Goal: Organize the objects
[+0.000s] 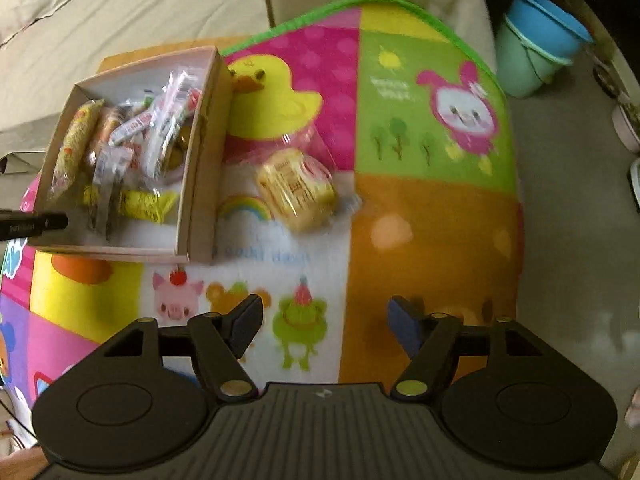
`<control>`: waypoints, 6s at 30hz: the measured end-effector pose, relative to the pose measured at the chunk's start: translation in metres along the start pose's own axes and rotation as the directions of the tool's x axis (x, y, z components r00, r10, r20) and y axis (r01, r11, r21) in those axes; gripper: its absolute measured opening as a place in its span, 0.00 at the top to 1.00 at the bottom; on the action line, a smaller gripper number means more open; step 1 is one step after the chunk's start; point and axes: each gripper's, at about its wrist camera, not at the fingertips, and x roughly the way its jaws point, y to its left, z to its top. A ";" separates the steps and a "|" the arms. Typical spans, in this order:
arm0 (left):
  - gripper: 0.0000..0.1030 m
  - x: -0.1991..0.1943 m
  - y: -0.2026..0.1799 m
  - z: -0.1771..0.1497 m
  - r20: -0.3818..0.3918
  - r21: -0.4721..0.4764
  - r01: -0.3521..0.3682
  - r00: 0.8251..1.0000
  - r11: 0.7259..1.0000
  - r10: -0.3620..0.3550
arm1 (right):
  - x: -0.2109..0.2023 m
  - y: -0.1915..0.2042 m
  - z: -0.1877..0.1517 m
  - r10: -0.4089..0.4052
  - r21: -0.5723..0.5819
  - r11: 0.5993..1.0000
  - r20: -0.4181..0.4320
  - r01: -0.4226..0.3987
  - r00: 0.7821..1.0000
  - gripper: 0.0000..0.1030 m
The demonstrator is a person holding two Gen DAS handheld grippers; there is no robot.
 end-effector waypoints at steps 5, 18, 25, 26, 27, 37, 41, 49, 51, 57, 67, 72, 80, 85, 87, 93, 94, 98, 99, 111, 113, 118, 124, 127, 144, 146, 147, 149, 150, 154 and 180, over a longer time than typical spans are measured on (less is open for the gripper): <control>0.90 -0.004 -0.003 -0.005 0.002 0.016 -0.006 1.000 1.000 0.006 | -0.007 0.040 0.042 0.146 -0.153 0.981 0.164 -0.121 0.976 0.51; 0.90 -0.007 -0.002 -0.012 0.021 0.008 0.014 1.000 1.000 -0.014 | 0.077 0.132 0.104 0.239 -0.173 0.962 0.168 -0.211 0.956 0.50; 0.90 -0.004 -0.003 -0.010 0.009 0.049 0.019 1.000 0.999 -0.020 | 0.061 0.116 0.083 0.148 -0.338 0.940 0.261 -0.053 0.954 0.68; 0.90 -0.002 -0.002 -0.009 0.008 0.055 0.023 1.000 0.998 -0.024 | 0.048 0.105 0.078 0.192 -0.335 0.938 0.288 -0.089 0.938 0.65; 0.90 -0.002 -0.002 -0.010 0.005 0.068 0.028 1.000 0.997 -0.029 | 0.035 0.094 0.074 0.226 -0.336 0.935 0.317 -0.113 0.921 0.55; 0.90 0.002 -0.003 -0.010 -0.001 0.111 0.038 0.999 0.993 -0.038 | 0.038 -0.011 0.037 0.144 -0.391 0.919 0.245 -0.038 0.959 0.23; 0.90 0.003 -0.007 -0.009 0.004 0.162 0.044 0.999 0.986 -0.046 | 0.071 -0.001 0.040 0.093 -0.472 0.881 0.213 0.019 0.973 0.23; 0.90 0.002 -0.007 -0.011 -0.006 0.219 0.064 0.998 0.974 -0.064 | 0.090 0.024 0.051 0.073 -0.431 0.902 0.158 0.002 0.985 0.46; 0.90 0.001 -0.004 -0.010 -0.011 0.220 0.079 0.997 0.972 -0.079 | 0.087 0.024 0.043 0.069 -0.405 0.914 0.128 -0.011 0.989 0.47; 0.89 0.000 0.000 -0.008 -0.035 0.287 0.128 0.992 0.949 -0.123 | 0.057 0.015 -0.005 0.045 -0.277 0.960 0.044 -0.031 0.998 0.48; 0.88 0.002 0.001 -0.008 -0.062 0.345 0.157 0.988 0.925 -0.145 | -0.051 0.040 -0.058 0.077 -0.044 0.996 0.047 -0.075 0.996 0.48; 0.87 0.003 0.004 -0.007 -0.079 0.340 0.183 0.983 0.922 -0.166 | -0.101 0.065 -0.059 0.077 -0.043 0.996 0.122 -0.072 0.990 0.48; 0.86 0.003 0.007 -0.008 -0.092 0.365 0.214 0.977 0.906 -0.193 | -0.142 0.092 -0.050 0.090 -0.066 0.995 0.183 -0.079 0.979 0.48; 0.85 0.002 0.008 -0.008 -0.101 0.399 0.237 0.971 0.886 -0.215 | -0.142 0.113 -0.046 0.094 -0.105 0.991 0.170 -0.077 0.981 0.47; 0.85 0.002 0.008 -0.007 -0.103 0.403 0.245 0.969 0.882 -0.223 | -0.140 0.120 -0.045 0.092 -0.121 0.990 0.160 -0.073 0.983 0.48; 0.84 0.003 0.011 -0.007 -0.112 0.414 0.270 0.963 0.869 -0.246 | -0.135 0.134 -0.036 0.082 -0.155 0.986 0.146 -0.059 0.986 0.47; 0.84 0.003 0.012 -0.007 -0.117 0.418 0.275 0.961 0.866 -0.249 | -0.134 0.136 -0.034 0.079 -0.161 0.985 0.147 -0.055 0.986 0.47; 0.84 0.003 0.013 -0.007 -0.125 0.422 0.290 0.957 0.859 -0.262 | -0.131 0.141 -0.022 0.087 -0.157 0.986 0.147 -0.063 0.985 0.47; 0.83 0.004 0.014 -0.007 -0.126 0.426 0.294 0.956 0.855 -0.266 | -0.129 0.142 -0.019 0.091 -0.157 0.985 0.140 -0.069 0.986 0.47; 0.83 0.004 0.014 -0.007 -0.143 0.456 0.314 0.949 0.833 -0.279 | -0.122 0.162 0.059 0.077 -0.166 0.985 0.237 -0.038 0.968 0.47; 0.83 0.004 0.014 -0.007 -0.143 0.460 0.314 0.949 0.830 -0.279 | -0.119 0.166 0.070 0.070 -0.197 0.980 0.263 -0.018 0.962 0.47; 0.83 0.004 0.015 -0.008 -0.156 0.489 0.328 0.945 0.809 -0.288 | -0.115 0.163 0.081 0.072 -0.196 0.980 0.290 -0.014 0.954 0.40; 0.83 0.004 0.014 -0.008 -0.169 0.517 0.337 0.941 0.787 -0.292 | -0.105 0.144 0.069 0.075 -0.177 0.984 0.273 -0.026 0.959 0.40; 0.83 0.004 0.014 -0.008 -0.171 0.521 0.336 0.942 0.784 -0.290 | -0.091 0.131 0.055 0.063 -0.272 0.962 0.290 0.019 0.955 0.36; 0.82 0.009 -0.106 -0.030 0.038 0.699 0.339 0.861 0.630 -0.506 | 0.076 0.041 0.006 0.071 -0.395 0.899 0.555 0.188 0.829 0.30; 0.76 0.011 -0.121 -0.030 0.086 0.706 0.314 0.851 0.635 -0.517 | 0.081 0.024 0.028 0.061 -0.349 0.917 0.598 0.192 0.799 0.30; 0.71 0.011 -0.126 -0.030 0.135 0.718 0.263 0.856 0.644 -0.500 | 0.083 0.017 0.038 0.056 -0.332 0.924 0.610 0.191 0.790 0.30; 0.48 0.013 -0.127 -0.029 0.225 0.730 0.173 0.853 0.661 -0.472 | 0.084 0.005 0.057 0.075 -0.322 0.932 0.622 0.167 0.779 0.28; 0.41 0.016 -0.125 -0.026 0.255 0.725 0.144 0.852 0.673 -0.457 | 0.085 0.001 0.062 0.113 -0.342 0.930 0.614 0.135 0.782 0.28; 0.18 0.019 -0.109 -0.015 0.247 0.690 0.175 0.855 0.702 -0.456 | 0.095 0.005 0.053 0.182 -0.436 0.885 0.652 0.166 0.736 0.24; 0.20 -0.004 0.040 -0.208 0.331 0.686 0.217 0.757 0.694 -0.564 | 0.127 -0.030 -0.122 0.108 -0.209 0.976 0.713 0.064 0.693 0.00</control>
